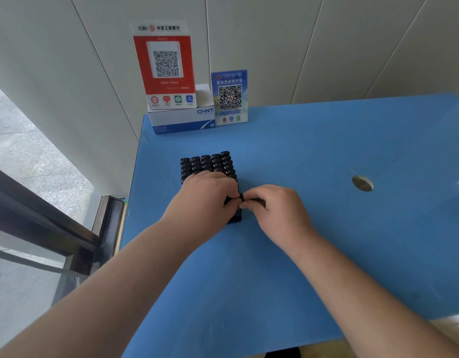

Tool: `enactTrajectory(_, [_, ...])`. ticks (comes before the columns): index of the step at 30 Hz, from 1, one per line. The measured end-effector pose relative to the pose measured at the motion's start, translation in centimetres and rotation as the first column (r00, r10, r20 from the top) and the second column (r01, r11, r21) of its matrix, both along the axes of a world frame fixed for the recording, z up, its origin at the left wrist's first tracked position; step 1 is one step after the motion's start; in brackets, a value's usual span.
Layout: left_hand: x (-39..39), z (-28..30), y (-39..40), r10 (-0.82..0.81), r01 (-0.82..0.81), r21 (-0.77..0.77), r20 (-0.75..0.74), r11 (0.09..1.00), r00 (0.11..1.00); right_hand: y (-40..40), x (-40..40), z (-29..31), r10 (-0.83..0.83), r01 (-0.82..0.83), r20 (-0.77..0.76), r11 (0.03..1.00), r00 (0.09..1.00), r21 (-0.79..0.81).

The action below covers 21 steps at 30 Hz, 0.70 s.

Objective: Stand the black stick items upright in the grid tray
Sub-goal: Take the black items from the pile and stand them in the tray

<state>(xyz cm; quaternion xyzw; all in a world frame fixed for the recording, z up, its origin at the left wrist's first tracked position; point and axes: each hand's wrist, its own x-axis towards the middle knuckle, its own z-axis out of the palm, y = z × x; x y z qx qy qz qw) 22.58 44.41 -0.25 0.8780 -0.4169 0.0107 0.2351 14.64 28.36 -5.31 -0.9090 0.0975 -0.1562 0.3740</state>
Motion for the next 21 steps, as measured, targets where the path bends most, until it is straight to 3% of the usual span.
enactTrajectory(8, [0.0,-0.8,-0.2,-0.025,0.022,0.048,0.058,0.999,0.998,-0.9,0.1,-0.5,0.071,-0.067,-0.038,0.993,0.997,0.1])
enactTrajectory(13, [0.2,-1.6,0.3,0.003,0.002,-0.041,0.111,0.999,0.994,-0.7,0.1,-1.4,0.038,-0.034,-0.019,0.983,0.999,0.179])
enactTrajectory(16, [0.3,-3.1,2.0,0.127,-0.11,-0.113,0.156,0.988,0.98,-0.9,-0.1,-2.3,0.005,0.012,-0.087,0.983,0.996,0.185])
enactTrajectory(19, [0.0,-5.4,4.3,0.335,-0.335,-0.171,-0.033,0.927,0.942,-0.6,-0.3,-3.1,0.007,0.029,-0.214,0.986,0.977,0.167])
enactTrajectory(21, [-0.1,-7.3,5.5,0.402,-0.442,-0.178,-0.222,0.879,0.888,0.0,-0.1,-3.2,0.045,-0.014,-0.207,0.989,0.977,0.148])
